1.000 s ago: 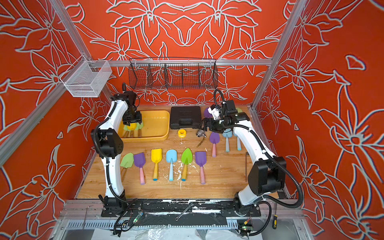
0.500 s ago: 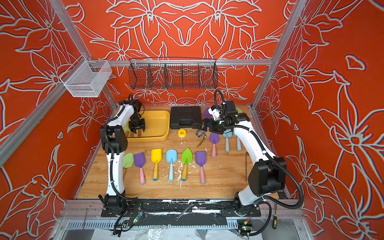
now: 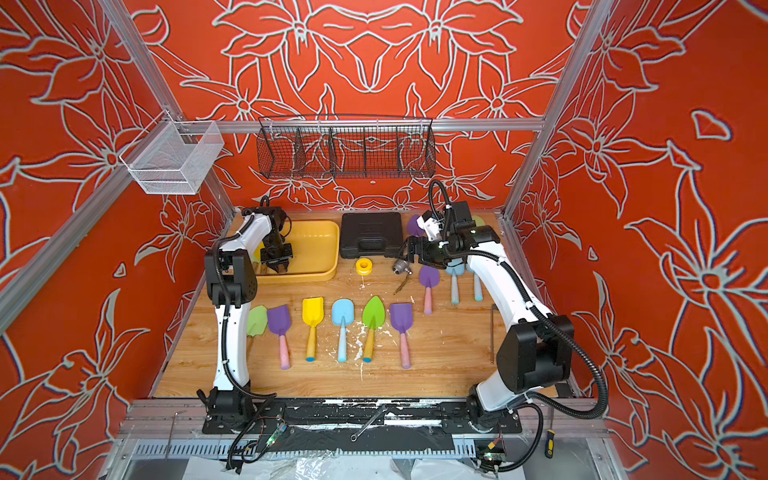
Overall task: Take the shovel out of the storage box
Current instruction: Pick up the shovel from the storage box, then place the shovel at the center of the board.
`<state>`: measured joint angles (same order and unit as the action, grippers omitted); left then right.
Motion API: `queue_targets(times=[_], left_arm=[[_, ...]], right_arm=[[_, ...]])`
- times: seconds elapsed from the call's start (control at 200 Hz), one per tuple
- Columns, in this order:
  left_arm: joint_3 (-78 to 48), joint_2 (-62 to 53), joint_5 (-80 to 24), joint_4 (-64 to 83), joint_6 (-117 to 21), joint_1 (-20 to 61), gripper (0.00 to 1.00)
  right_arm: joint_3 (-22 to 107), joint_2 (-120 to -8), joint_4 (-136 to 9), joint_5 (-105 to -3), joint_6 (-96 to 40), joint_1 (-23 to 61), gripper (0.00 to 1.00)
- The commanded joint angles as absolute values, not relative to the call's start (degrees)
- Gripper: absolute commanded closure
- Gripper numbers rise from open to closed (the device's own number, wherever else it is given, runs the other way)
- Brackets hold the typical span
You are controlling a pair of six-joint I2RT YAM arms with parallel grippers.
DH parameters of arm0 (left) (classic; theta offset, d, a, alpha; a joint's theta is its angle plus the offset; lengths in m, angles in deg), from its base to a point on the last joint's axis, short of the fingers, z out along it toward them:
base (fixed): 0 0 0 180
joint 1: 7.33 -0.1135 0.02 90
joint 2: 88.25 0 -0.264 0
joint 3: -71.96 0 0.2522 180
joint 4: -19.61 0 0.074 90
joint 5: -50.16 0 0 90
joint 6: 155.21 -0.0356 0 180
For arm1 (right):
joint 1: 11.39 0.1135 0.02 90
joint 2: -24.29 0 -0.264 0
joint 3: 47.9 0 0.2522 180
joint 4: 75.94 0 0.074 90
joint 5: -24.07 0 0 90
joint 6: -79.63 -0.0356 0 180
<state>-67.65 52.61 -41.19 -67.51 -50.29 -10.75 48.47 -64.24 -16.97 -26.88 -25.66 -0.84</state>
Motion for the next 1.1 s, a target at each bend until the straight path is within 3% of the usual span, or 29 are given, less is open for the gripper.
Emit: queue_targets(times=[0.0, 0.3, 0.696, 1.096], left_arm=[[-66.1, 50.3, -42.2, -66.8, -50.4, -10.9, 0.83], [-67.2, 41.1, -41.4, -67.9, -51.2, -9.8, 1.00], [-67.6, 29.2, -43.1, -71.4, -49.1, -1.7, 1.00], [-64.0, 24.6, -45.7, -71.6, -46.3, 14.7, 1.00]], right_arm=[[48.8, -62.6, -16.2, -26.6, -25.8, -1.2, 0.03], [49.0, -63.2, -17.3, -26.7, -26.8, -1.2, 0.03], [52.2, -65.3, -19.0, -26.9, -29.5, -1.1, 0.03], [55.6, -67.7, -22.7, -26.6, -33.7, 0.4, 0.03]])
